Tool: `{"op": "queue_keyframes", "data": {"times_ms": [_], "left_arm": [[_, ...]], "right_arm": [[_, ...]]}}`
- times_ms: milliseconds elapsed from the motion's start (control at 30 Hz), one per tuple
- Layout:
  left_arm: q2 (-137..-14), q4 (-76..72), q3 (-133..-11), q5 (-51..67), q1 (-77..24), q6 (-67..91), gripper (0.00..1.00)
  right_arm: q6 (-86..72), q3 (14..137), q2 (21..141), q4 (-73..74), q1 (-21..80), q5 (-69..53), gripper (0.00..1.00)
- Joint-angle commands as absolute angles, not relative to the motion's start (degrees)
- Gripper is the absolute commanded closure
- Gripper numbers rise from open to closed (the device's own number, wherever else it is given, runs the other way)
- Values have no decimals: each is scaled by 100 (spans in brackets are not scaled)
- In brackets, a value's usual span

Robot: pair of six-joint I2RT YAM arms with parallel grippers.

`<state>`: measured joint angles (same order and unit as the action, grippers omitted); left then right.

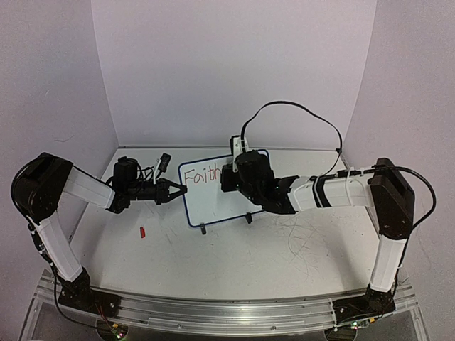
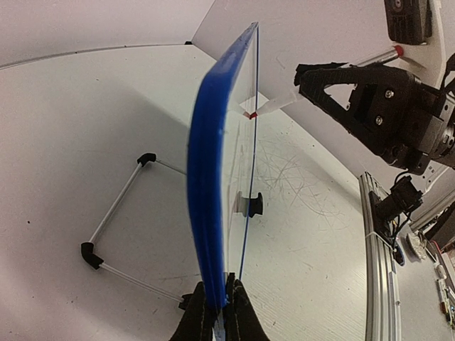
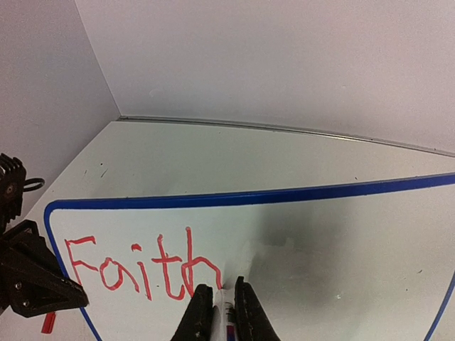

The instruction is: Write a sentence on the whiteboard

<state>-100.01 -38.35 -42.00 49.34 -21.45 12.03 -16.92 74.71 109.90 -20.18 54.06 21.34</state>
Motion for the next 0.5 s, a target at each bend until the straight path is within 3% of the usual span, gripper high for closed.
{"op": "queue_keyframes", "data": {"times_ms": [0,267,467], "left_arm": [[-9909,-3526,-4317,4828,-2197,890,100],[-9907,-3524,-4319,4803,-2197,879,100],[-9904,-3515,-4318,4782,-2197,891,100]], "right_arm": [[-1791,7334,10847,-1905,5358,2261,100],[-1716,7311,10604,-1846,5361,2410,100],[-1752,6882,9405,-2079,5356,1737,100]]}}
